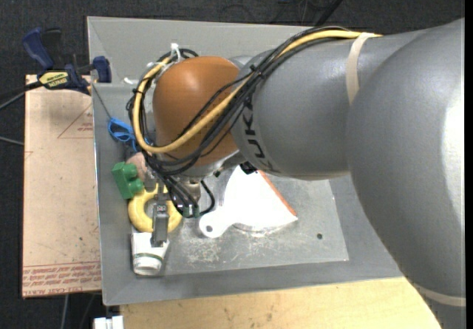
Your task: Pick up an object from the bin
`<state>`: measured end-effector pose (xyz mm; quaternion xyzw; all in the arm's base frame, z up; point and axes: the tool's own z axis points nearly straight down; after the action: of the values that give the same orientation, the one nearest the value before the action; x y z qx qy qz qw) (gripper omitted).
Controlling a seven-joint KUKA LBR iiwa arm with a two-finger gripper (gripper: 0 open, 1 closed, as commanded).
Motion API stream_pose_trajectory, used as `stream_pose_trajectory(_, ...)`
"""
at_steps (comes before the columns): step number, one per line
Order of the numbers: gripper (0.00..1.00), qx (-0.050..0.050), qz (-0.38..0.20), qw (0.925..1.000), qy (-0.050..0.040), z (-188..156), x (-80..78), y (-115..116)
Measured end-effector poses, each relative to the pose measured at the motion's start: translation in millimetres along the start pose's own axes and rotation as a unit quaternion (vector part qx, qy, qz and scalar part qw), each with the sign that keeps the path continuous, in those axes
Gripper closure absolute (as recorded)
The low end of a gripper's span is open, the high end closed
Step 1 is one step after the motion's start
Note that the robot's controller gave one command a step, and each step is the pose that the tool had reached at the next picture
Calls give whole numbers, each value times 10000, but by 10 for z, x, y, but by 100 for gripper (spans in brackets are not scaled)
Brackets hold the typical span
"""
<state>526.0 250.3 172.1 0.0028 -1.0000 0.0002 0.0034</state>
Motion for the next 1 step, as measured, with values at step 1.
stream_pose_trajectory(1,0,-8,24,10000,-34,-47,-19,-13)
